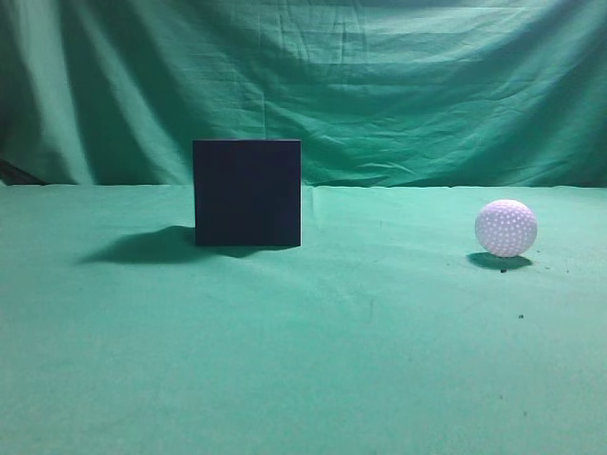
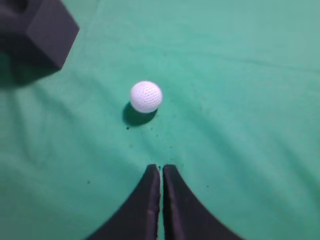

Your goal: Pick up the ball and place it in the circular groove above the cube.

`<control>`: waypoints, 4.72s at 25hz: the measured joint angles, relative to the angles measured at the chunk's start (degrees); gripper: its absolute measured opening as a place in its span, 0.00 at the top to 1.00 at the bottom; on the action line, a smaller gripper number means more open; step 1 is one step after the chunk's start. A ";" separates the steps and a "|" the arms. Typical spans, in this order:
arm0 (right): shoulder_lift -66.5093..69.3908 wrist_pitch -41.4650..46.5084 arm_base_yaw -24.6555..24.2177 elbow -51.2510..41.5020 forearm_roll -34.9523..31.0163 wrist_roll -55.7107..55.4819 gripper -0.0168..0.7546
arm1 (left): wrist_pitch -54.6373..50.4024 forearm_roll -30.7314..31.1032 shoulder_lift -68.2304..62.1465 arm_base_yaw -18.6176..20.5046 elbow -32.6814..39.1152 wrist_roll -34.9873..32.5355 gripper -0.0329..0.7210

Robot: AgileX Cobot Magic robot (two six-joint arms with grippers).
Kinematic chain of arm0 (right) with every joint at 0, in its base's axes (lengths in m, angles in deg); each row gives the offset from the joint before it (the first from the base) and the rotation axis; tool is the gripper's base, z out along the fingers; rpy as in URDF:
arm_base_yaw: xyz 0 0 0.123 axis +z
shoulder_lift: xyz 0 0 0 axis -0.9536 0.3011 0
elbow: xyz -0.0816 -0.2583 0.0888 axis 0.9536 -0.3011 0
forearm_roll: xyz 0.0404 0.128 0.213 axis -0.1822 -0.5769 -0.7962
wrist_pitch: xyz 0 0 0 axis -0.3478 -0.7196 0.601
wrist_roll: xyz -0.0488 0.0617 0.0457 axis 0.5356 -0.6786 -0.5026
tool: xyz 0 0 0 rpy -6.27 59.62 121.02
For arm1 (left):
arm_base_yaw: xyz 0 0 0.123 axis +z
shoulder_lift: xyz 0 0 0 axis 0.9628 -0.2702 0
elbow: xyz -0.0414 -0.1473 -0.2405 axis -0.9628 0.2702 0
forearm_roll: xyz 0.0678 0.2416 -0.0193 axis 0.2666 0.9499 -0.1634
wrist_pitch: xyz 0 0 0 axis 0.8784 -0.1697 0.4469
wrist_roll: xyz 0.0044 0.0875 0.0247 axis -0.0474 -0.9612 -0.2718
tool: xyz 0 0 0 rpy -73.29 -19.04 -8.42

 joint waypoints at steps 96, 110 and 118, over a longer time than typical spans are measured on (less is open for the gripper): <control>68.16 19.09 30.72 74.66 18.75 -18.29 0.36 | 0.00 0.00 0.00 0.00 0.00 0.00 0.96; 57.38 31.16 30.72 79.61 25.92 -23.38 0.98 | 0.00 0.00 0.00 0.00 0.00 0.00 0.96; 33.29 31.39 30.72 56.23 25.92 -24.96 0.98 | 0.00 0.00 0.00 0.00 0.00 0.00 0.96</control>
